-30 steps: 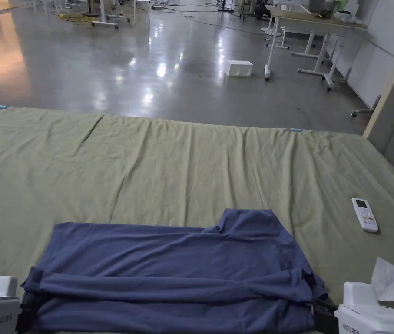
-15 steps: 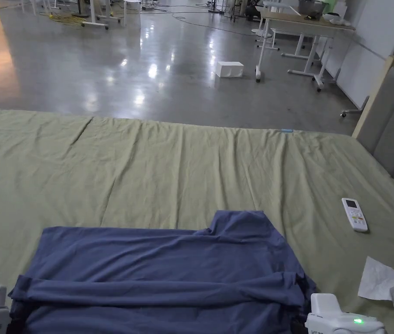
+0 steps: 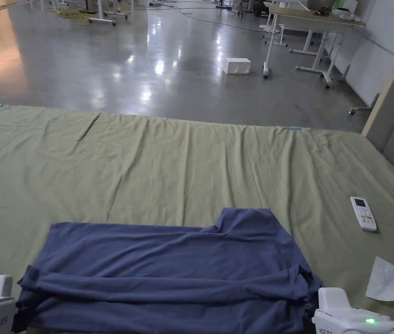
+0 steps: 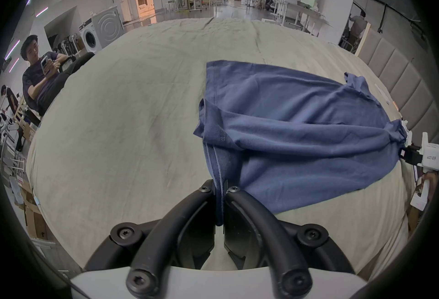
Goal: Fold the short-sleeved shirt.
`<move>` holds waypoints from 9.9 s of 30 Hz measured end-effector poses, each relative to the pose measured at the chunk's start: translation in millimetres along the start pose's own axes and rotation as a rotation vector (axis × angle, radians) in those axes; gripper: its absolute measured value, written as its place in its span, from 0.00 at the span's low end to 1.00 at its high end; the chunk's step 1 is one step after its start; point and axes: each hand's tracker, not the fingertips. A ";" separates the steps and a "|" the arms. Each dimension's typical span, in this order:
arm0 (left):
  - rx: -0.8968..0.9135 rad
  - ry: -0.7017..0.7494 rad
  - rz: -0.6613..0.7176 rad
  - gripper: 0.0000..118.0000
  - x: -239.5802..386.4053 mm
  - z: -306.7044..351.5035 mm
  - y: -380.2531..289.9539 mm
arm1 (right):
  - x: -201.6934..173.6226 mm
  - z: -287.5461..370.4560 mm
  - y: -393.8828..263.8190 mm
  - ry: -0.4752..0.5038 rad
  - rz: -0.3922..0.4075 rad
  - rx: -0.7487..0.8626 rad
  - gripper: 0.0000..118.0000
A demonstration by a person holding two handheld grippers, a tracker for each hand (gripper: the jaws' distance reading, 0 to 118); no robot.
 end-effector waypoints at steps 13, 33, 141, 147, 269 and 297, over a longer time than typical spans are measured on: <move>0.124 -0.070 0.032 0.05 -11.5 56.6 50.3 | 12.1 70.7 61.5 0.007 -0.014 0.104 0.03; -0.029 -0.045 0.160 0.05 -52.7 69.8 -88.1 | -5.7 93.5 -83.0 0.015 -0.014 -0.088 0.03; -0.021 0.011 0.004 0.06 -33.3 -89.9 78.4 | -20.9 -135.0 140.2 0.010 0.045 -0.201 0.48; -0.006 0.019 0.002 0.06 -19.7 -69.5 78.0 | -29.0 -125.2 138.7 0.024 0.055 -0.188 0.02; -0.165 -0.585 0.505 0.72 -145.5 -4.4 -63.3 | -132.7 119.1 21.2 -0.088 0.038 0.632 0.00; -0.092 -0.661 0.493 0.09 -123.2 2.3 -65.1 | -137.5 115.4 20.2 -0.085 0.050 0.599 0.00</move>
